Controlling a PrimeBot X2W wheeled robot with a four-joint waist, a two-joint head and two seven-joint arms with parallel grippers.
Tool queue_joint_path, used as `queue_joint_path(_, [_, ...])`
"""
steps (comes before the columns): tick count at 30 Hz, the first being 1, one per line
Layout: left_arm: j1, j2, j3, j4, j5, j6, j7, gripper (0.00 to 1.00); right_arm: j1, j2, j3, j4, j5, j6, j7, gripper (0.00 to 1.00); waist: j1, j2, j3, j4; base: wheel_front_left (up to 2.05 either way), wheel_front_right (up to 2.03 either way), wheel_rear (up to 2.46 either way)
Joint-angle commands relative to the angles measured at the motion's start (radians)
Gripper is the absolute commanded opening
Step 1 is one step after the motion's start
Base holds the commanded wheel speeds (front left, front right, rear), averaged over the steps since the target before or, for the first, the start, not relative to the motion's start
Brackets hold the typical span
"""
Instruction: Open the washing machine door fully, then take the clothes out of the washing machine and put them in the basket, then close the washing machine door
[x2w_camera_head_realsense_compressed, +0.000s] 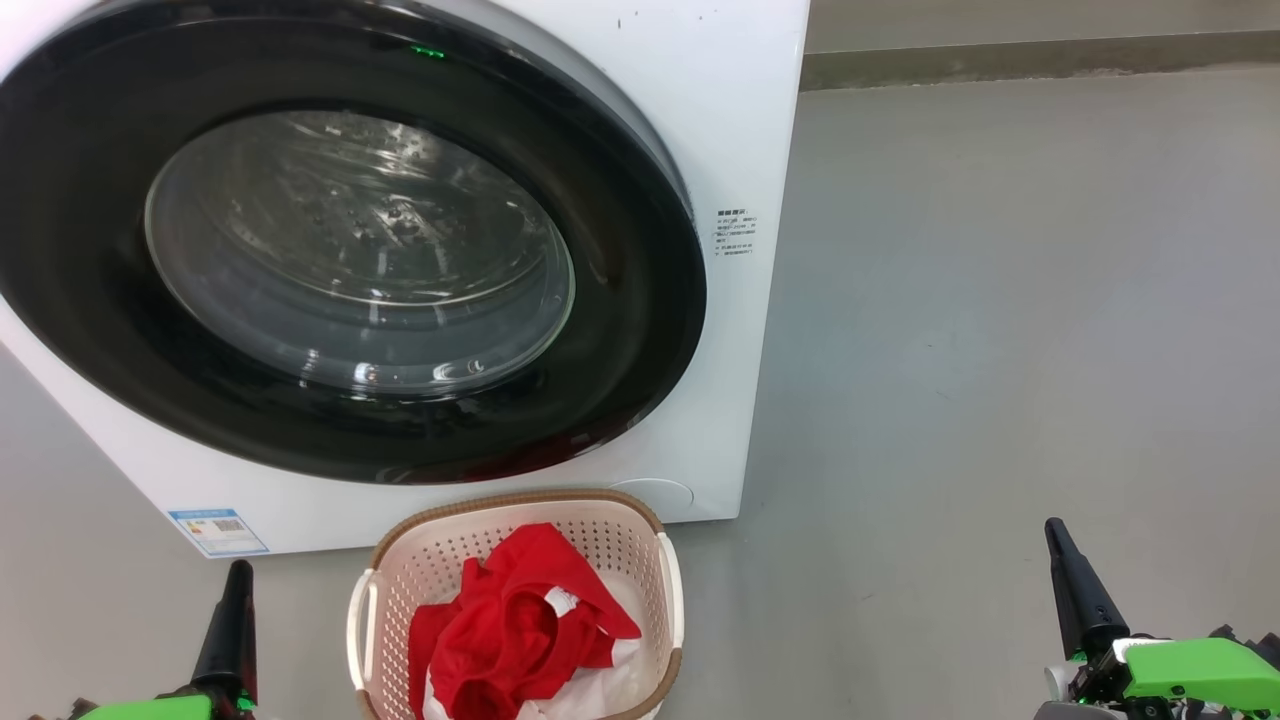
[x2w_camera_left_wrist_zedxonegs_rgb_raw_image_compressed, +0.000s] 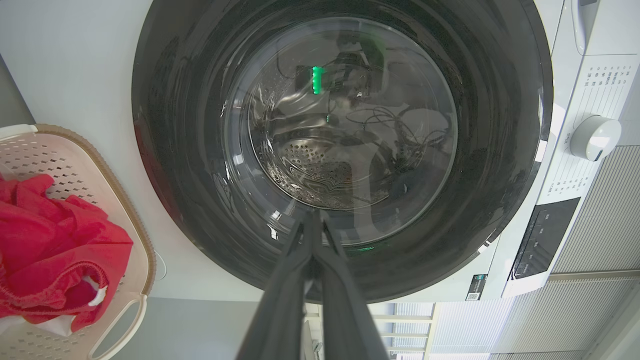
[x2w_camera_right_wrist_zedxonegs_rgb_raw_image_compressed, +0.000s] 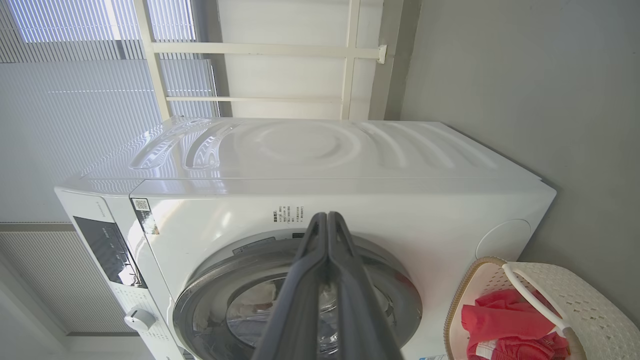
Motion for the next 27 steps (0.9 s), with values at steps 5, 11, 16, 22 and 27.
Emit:
queue_joint_path(5, [-0.039,0.016,0.026,-0.019,-0.003,-0.003,0.007,0.00,-0.044,0.000,0.019,-0.030,0.001,-0.001,0.005,0.00,0.0000,0.0000,0.000,0.000,0.00,0.00,0.00])
queue_joint_path(11, [-0.039,0.016,0.026,-0.019,-0.004,-0.003,0.007,0.00,-0.044,0.000,0.019,-0.030,0.001,-0.001,0.005,0.00,0.0000,0.0000,0.000,0.000,0.00,0.00,0.00])
queue_joint_path(16, [-0.039,0.016,0.026,-0.019,-0.004,-0.003,0.007,0.00,-0.044,0.001,0.018,-0.030,0.000,-0.001,0.005,0.00,0.0000,0.0000,0.000,0.000,0.00,0.00,0.00])
queue_joint_path(22, [-0.039,0.016,0.026,-0.019,-0.004,-0.003,0.007,0.00,-0.044,0.001,0.018,-0.030,0.000,-0.001,0.006,0.00,0.0000,0.0000,0.000,0.000,0.00,0.00,0.00])
queue_joint_path(27, [-0.039,0.016,0.026,-0.019,-0.004,-0.003,0.007,0.00,-0.044,0.001,0.017,-0.030,-0.001,-0.001,0.006,0.00,0.0000,0.0000,0.000,0.000,0.00,0.00,0.00])
